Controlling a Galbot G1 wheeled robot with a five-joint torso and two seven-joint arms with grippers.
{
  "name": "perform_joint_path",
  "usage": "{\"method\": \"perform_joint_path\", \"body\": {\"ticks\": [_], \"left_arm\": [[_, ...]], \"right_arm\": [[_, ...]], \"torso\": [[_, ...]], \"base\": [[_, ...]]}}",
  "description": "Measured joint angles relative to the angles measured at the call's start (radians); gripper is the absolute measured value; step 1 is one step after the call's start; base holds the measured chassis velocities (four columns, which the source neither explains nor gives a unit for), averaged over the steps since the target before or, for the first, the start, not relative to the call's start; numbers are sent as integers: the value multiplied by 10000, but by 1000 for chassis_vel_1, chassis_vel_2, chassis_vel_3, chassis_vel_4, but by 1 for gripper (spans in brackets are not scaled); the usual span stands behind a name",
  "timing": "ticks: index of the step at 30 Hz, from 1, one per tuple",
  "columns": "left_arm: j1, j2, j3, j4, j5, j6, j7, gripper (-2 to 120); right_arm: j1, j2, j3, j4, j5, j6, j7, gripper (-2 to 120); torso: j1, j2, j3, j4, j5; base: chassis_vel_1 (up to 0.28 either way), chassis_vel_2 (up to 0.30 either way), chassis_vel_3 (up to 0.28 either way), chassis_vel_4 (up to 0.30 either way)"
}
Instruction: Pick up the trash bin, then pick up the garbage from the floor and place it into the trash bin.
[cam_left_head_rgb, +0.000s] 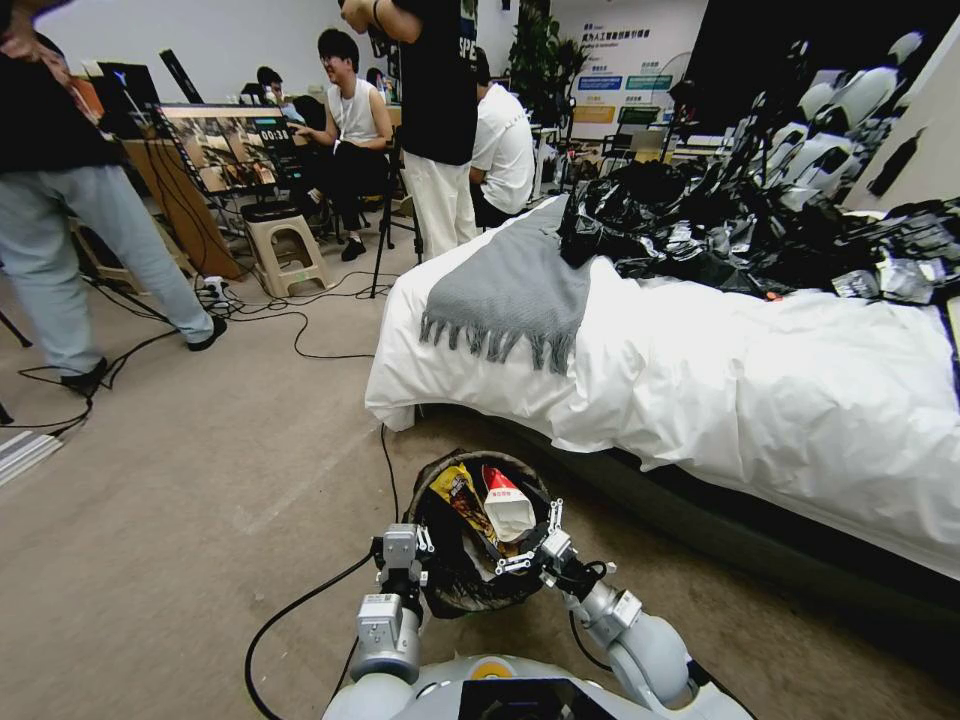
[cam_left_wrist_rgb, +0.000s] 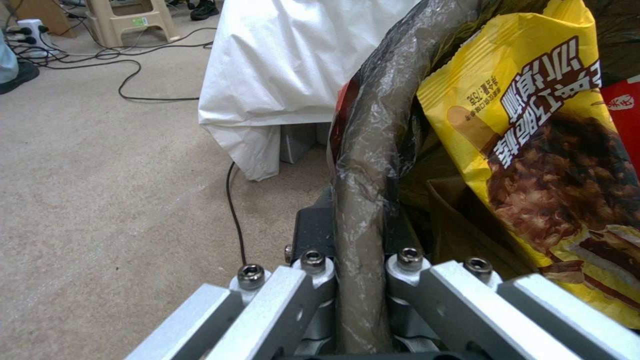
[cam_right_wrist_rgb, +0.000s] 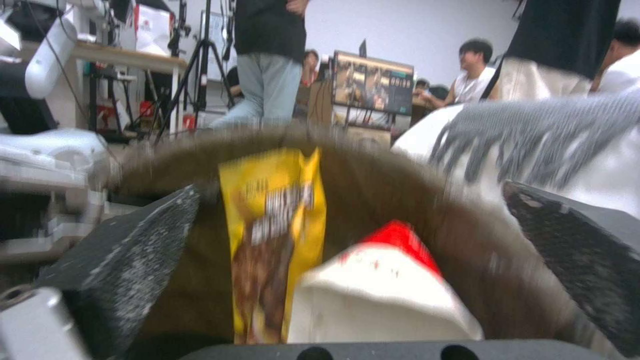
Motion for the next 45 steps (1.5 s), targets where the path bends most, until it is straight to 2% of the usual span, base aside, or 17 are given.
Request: {"method": "perform_joint_path", "body": {"ticks": [3, 9, 13, 16, 17, 20, 25, 29, 45], "left_arm": [[0, 0, 0, 6, -35, 26, -12, 1], [7, -15, 0, 16, -53, 38, -35, 1], [2, -26, 0, 36, -54, 38, -41, 1], [1, -32, 0, 58, -61, 38, -52, 1], [1, -32, 0, 58, -61, 38, -52, 1], [-8, -34, 0, 61, -105, 38, -64, 1], [-31, -34, 0, 54, -159, 49, -79, 1], [1, -26, 0, -17, -161, 54, -92, 1], [61, -16, -2, -114, -198, 52, -137, 1]], "right_arm": [[-35, 138, 92, 337, -105, 106, 26, 101], [-192, 458, 392, 1234, -214, 353, 157, 100], [-447, 694, 553, 1869, -505, 417, 598, 100], [-752, 1050, 636, 2494, -1055, 200, 1696, 100], [-752, 1050, 636, 2494, -1055, 200, 1696, 100], [-1094, 1568, 911, 2792, -1888, -364, 3303, 100], [-1363, 2124, 1322, 2314, -2131, -685, 4885, 100], [-1462, 2271, 1414, 1928, -2114, -793, 5612, 100], [-1452, 2286, 1417, 1592, -2192, -626, 5488, 100]], "torso": [[0, 0, 0, 0, 0], [0, -1, 0, 0, 0], [0, -1, 0, -1, 1], [0, 0, 0, 0, 0], [0, 0, 0, 0, 0], [0, 0, 0, 0, -1], [0, 0, 0, 0, 2], [0, 0, 0, 0, 2], [0, 0, 0, 0, 0]], "base": [[0, 0, 0, 0], [0, 0, 0, 0], [0, 0, 0, 0], [0, 0, 0, 0], [0, 0, 0, 0], [0, 0, 0, 0], [0, 0, 0, 0], [0, 0, 0, 0], [0, 0, 0, 0]]}}
